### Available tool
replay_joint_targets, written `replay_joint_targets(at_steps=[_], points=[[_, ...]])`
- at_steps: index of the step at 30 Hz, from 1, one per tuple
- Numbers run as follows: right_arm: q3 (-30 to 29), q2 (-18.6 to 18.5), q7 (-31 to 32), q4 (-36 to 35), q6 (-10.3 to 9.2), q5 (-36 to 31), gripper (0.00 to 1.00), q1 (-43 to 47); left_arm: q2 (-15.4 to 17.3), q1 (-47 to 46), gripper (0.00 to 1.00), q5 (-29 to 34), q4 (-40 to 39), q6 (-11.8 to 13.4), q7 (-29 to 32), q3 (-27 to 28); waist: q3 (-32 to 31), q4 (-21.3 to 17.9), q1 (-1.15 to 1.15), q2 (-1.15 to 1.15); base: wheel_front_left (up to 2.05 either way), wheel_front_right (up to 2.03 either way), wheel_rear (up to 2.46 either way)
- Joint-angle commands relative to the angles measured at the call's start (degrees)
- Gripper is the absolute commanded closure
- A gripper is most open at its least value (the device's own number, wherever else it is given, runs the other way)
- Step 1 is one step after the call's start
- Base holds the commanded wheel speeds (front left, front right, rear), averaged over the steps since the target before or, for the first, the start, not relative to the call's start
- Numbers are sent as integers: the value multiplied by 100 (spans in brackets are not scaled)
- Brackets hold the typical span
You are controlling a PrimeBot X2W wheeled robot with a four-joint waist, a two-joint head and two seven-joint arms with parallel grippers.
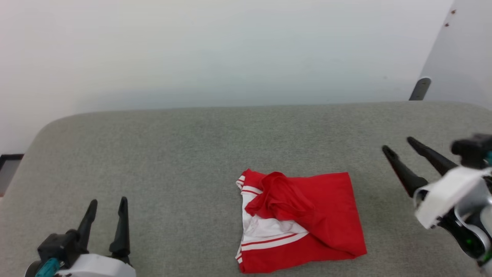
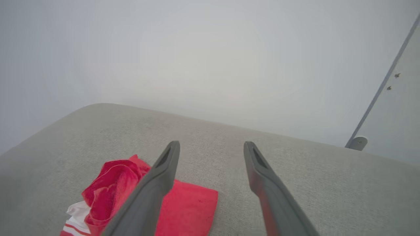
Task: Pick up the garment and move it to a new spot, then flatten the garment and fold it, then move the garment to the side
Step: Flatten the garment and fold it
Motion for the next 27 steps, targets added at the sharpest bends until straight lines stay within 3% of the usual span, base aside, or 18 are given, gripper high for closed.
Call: replay_joint_targets(at_steps=[1,12,27], points=[[-96,-57,-336,38,-7,-47,0,175,31,80,0,35,-19,10,1,49,-53,-68,0,0,0,0,0],[-377,-125,-1567,254,-7,-209,0,926,81,214,0,-9,-11,4,1,270,-124,-101,0,0,0,0,0],[-1309,212,-1807,10,-7,-837,0,1747,49,361,0,46,-15,1,1,440,-111,-192,0,0,0,0,0]])
